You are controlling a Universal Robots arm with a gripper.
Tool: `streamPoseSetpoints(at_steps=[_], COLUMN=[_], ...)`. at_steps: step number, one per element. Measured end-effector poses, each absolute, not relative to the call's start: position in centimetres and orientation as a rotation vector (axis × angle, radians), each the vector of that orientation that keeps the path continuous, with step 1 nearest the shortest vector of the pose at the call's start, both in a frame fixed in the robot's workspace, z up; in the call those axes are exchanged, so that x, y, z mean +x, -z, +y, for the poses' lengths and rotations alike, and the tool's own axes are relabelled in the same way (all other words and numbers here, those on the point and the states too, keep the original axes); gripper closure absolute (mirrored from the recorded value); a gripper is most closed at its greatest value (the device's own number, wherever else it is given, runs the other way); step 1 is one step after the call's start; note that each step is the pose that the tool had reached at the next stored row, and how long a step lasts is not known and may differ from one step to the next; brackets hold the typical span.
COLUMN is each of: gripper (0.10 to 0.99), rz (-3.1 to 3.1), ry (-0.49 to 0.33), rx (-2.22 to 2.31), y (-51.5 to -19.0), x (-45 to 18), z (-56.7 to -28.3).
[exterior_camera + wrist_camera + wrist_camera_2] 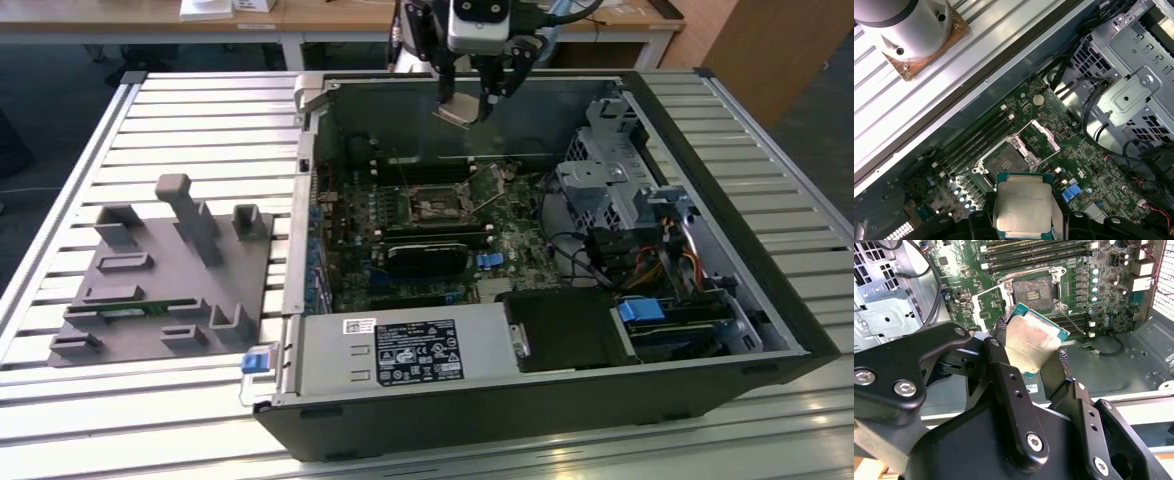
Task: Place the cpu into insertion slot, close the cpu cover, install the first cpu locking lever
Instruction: 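Place the cpu into insertion slot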
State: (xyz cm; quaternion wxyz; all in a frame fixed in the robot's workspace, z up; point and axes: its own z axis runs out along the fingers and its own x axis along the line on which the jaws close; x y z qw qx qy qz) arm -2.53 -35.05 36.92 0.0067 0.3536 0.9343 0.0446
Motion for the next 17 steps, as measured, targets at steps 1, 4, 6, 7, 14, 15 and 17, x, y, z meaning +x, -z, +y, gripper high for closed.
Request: streamPoseSetpoints(at_steps=[1,4,6,7,14,15,17], gripper=[0.561,0.561,0.561,0.561,0.561,0.561,0.561], rz=[2.921,2.917,2.913,2.91,2.884,2.88,2.871], ry=[-0.14,-0.139,-0.139,-0.139,-0.139,-0.139,-0.138], rx=[1.11,1.121,1.13,1.136,1.195,1.205,1.225], y=[-36.92,-36.91,-36.9,-36.9,-36.83,-36.82,-36.81], x=[-2.53,-2.53,-2.53,-2.53,-2.57,-2.58,-2.59], z=[-35.05,-35.05,-35.05,-35.05,-35.04,-35.05,-35.05])
